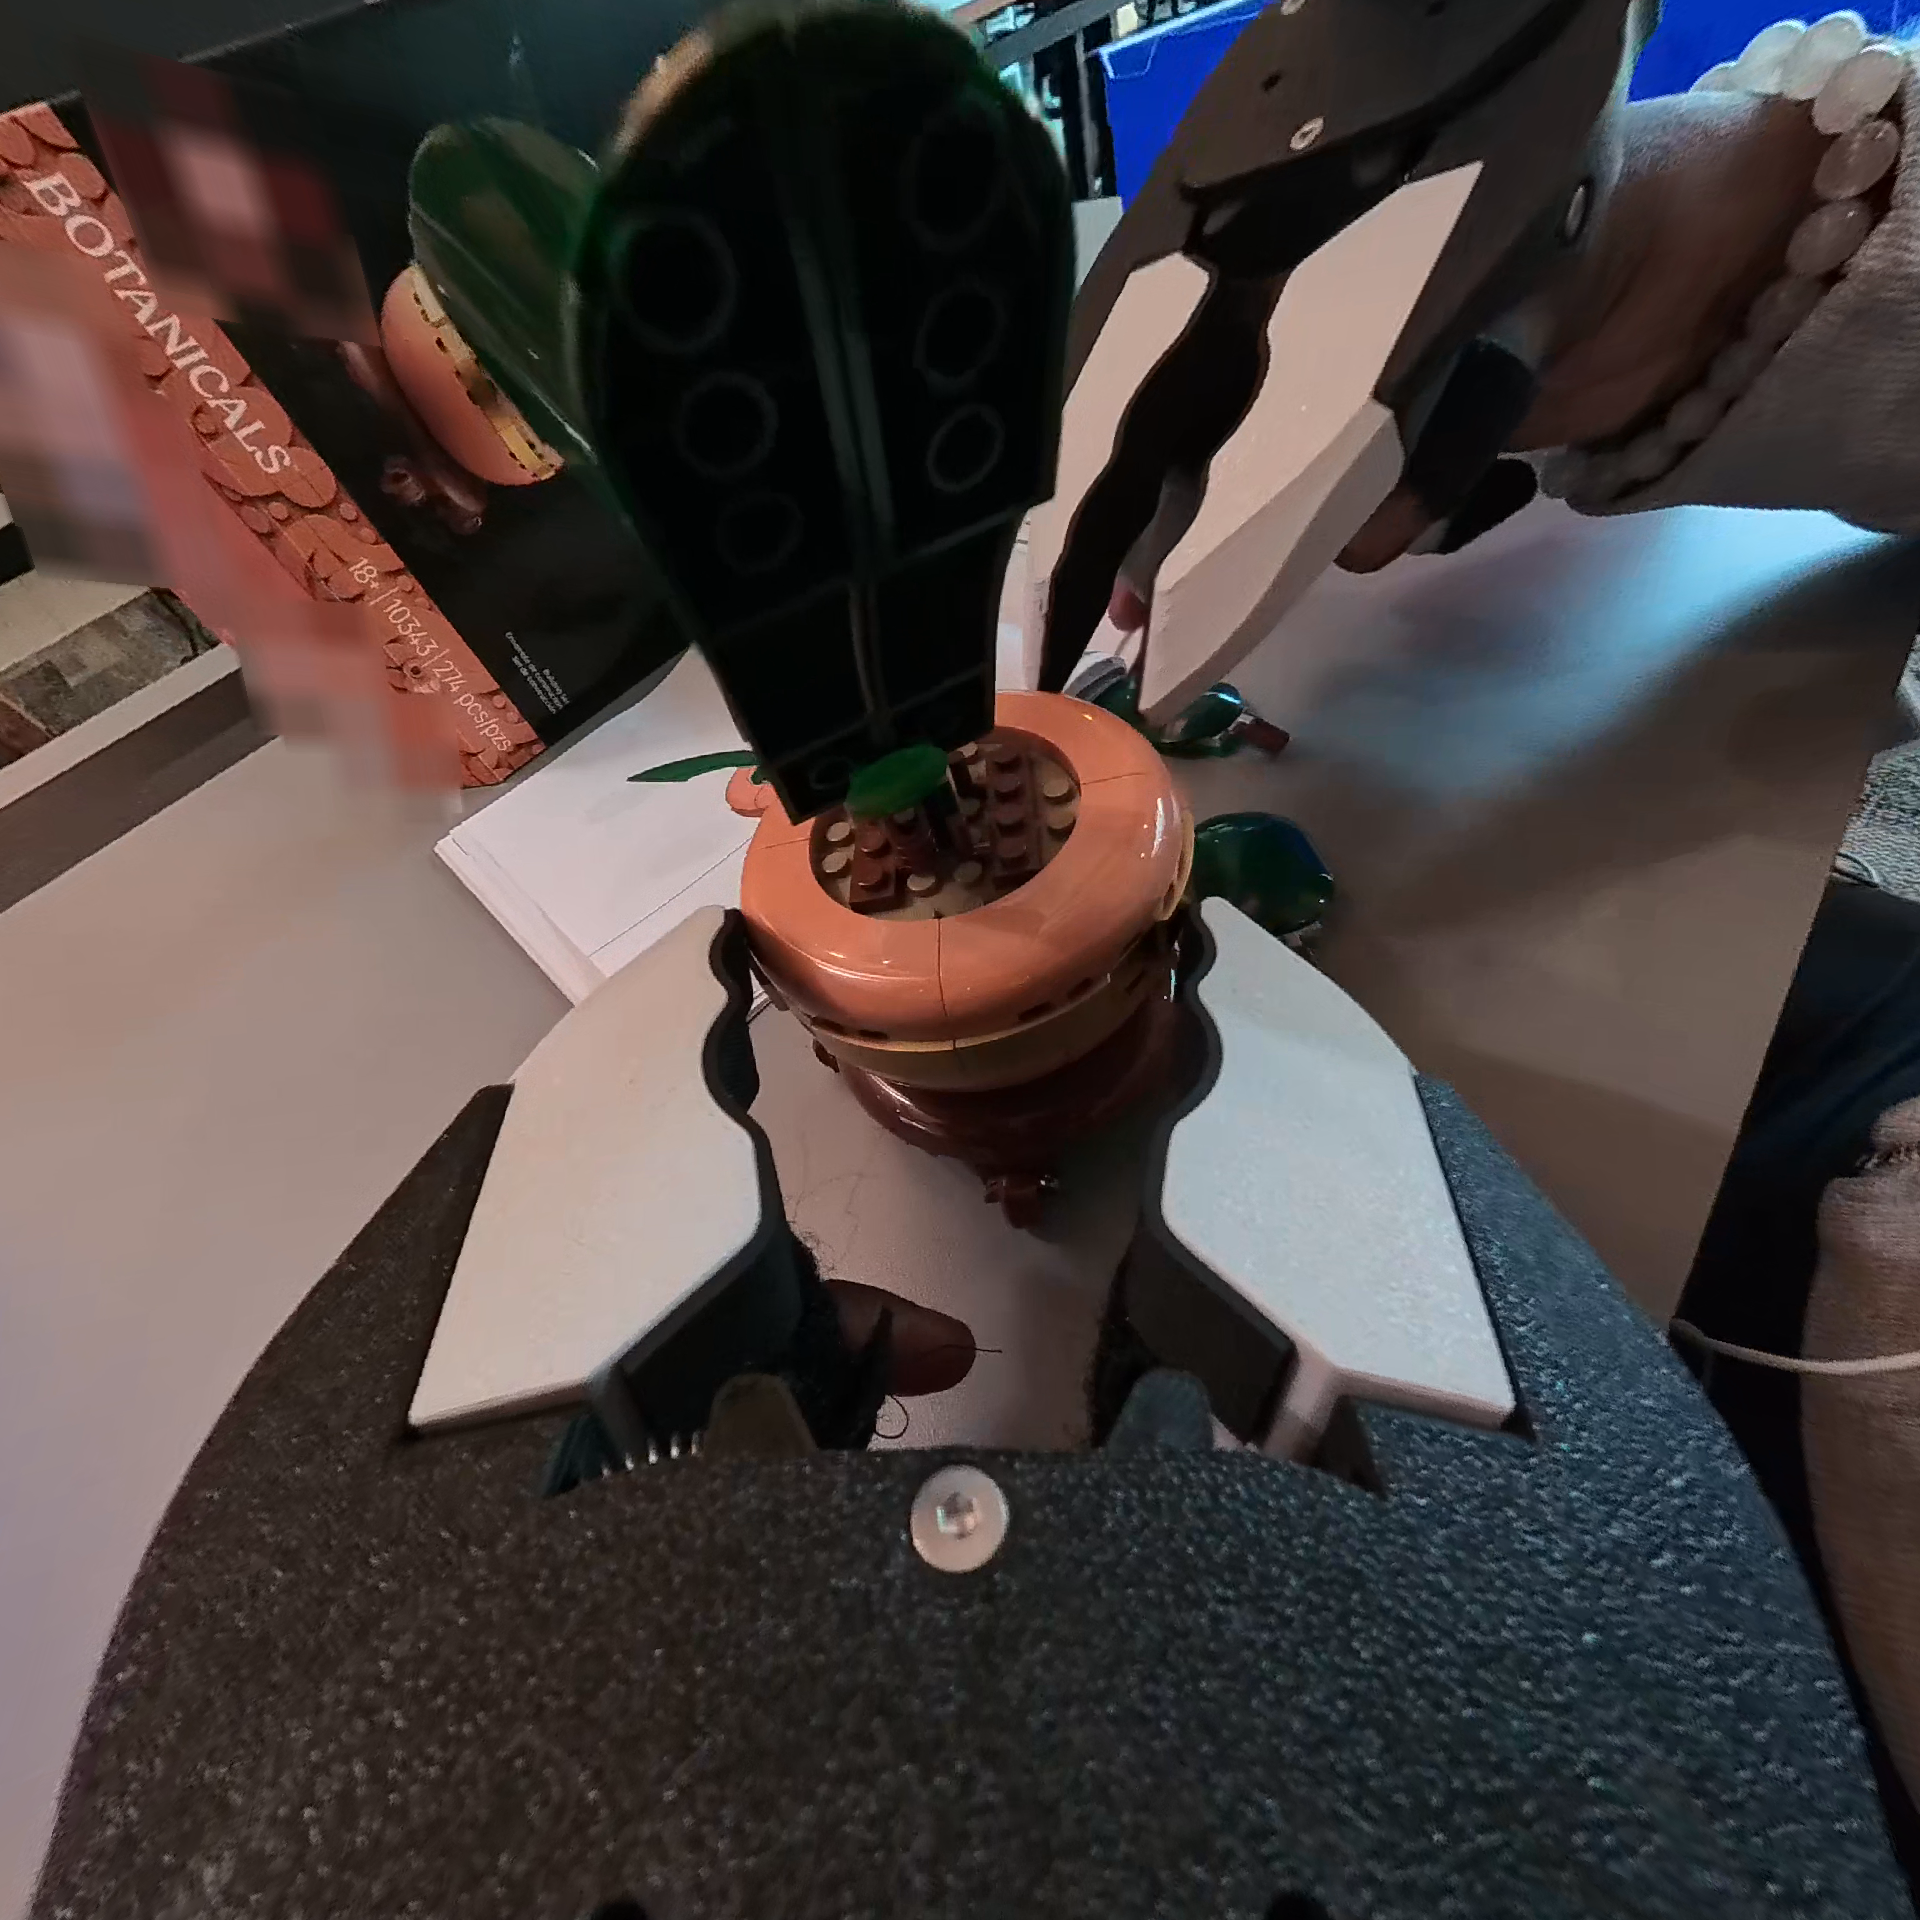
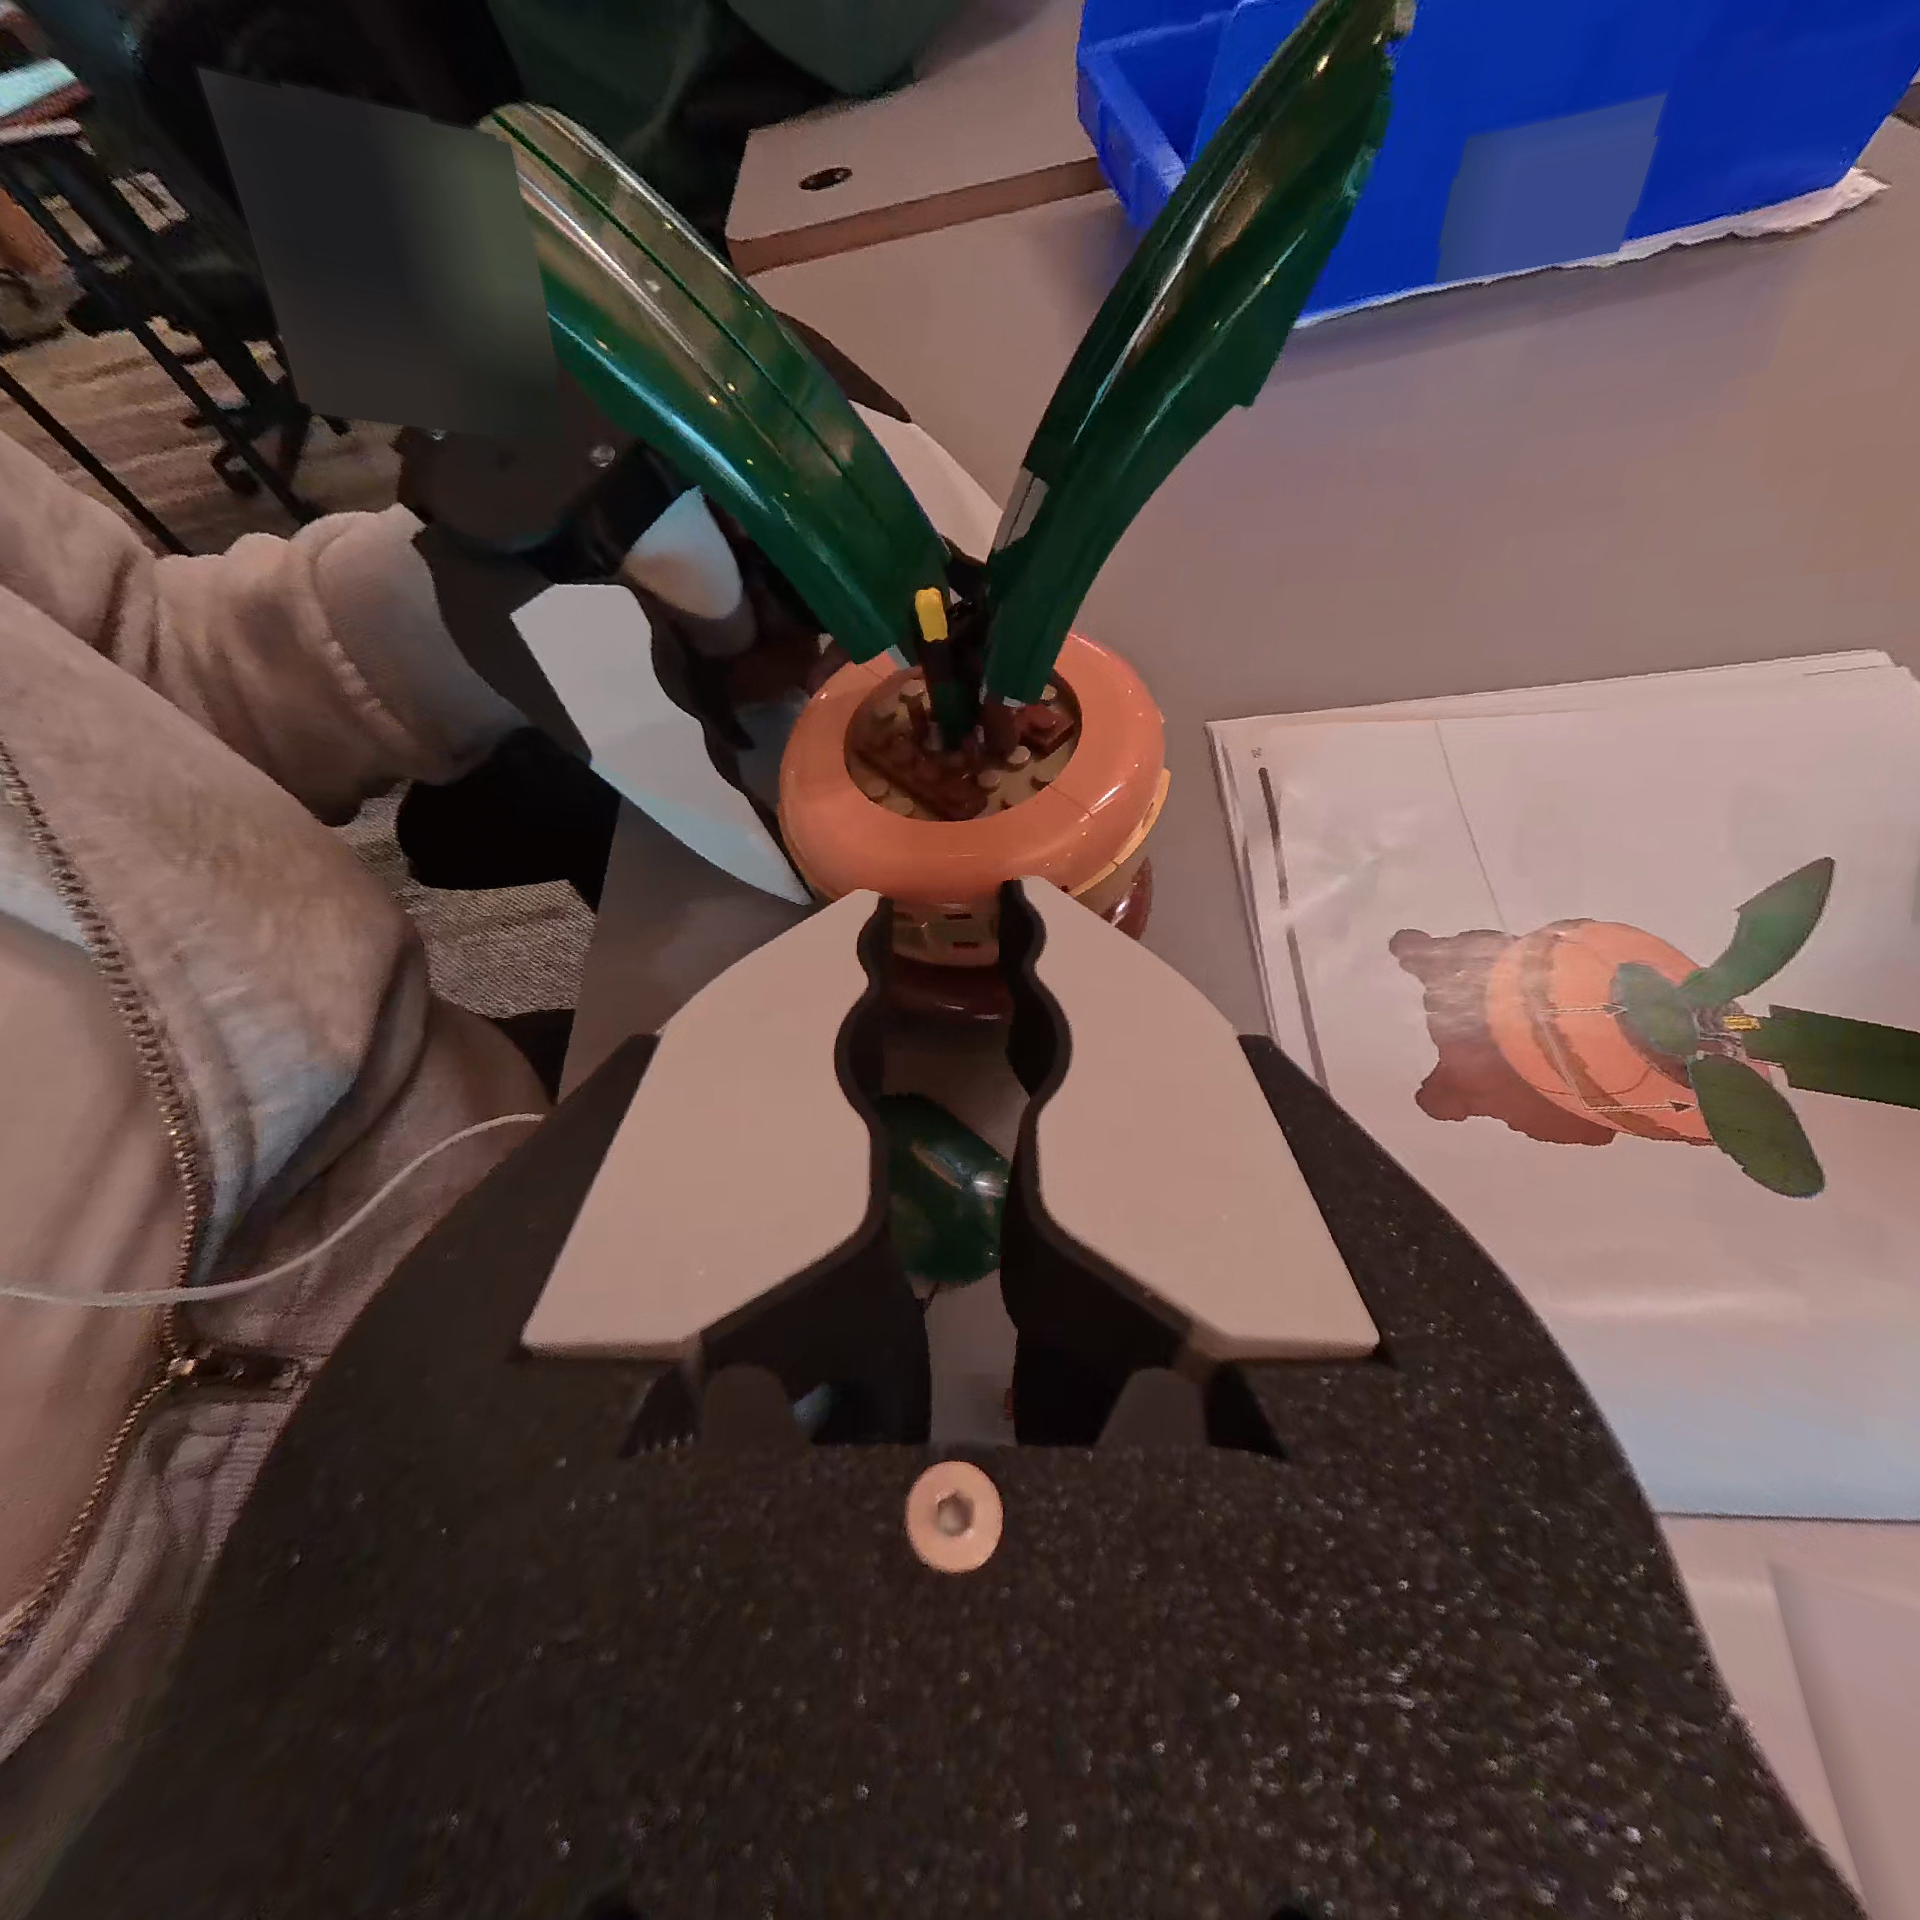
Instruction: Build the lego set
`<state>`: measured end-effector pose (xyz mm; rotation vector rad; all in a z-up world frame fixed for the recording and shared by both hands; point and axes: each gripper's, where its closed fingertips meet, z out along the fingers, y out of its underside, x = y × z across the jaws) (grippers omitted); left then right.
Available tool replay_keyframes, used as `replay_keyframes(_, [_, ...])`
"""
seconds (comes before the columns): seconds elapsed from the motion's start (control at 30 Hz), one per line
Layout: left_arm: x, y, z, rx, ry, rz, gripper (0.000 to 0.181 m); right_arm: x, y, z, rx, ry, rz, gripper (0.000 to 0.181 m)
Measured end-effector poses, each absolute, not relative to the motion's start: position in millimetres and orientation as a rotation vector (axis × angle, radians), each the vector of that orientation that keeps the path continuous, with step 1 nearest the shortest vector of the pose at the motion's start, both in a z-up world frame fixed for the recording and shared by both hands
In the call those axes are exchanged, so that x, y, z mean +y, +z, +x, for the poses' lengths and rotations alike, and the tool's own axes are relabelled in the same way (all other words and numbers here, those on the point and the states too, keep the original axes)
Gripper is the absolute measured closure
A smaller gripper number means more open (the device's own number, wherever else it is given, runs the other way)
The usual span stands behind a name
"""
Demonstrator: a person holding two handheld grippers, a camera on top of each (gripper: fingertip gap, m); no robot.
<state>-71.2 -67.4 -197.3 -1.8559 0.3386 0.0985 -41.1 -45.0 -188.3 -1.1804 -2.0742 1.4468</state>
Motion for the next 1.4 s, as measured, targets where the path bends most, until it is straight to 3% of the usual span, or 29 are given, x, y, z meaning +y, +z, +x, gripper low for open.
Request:
replay_keyframes(0.57, [-89.8, -178.6, -78.5, 0.477, -0.297, -1.71, 0.117, -34.8, -190.9, -15.1, -1.977, 1.633, -1.264, 0.163])
replay_keyframes(0.8, [-85.9, -183.2, -82.7, 0.507, -0.195, -1.726, 0.108, -46.2, -184.4, -13.7, -1.917, 1.774, -1.221, 0.165])
replay_keyframes(0.97, [-80.8, -185.9, -88.2, 0.549, -0.24, -1.74, 0.1, -71.1, -201.5, -21.1, -2.034, 1.655, -1.233, 0.166])
replay_keyframes(1.1, [-78.0, -202.7, -80.1, 0.661, -0.244, -1.832, 0.109, -65.9, -206.8, -32.6, -2.025, 1.486, -1.259, 0.173])
replay_keyframes(1.4, [-75.4, -205.4, -81.1, 0.535, -0.021, -1.87, 0.108, -38.9, -204.8, -48.8, -1.943, 1.338, -1.33, 0.172])
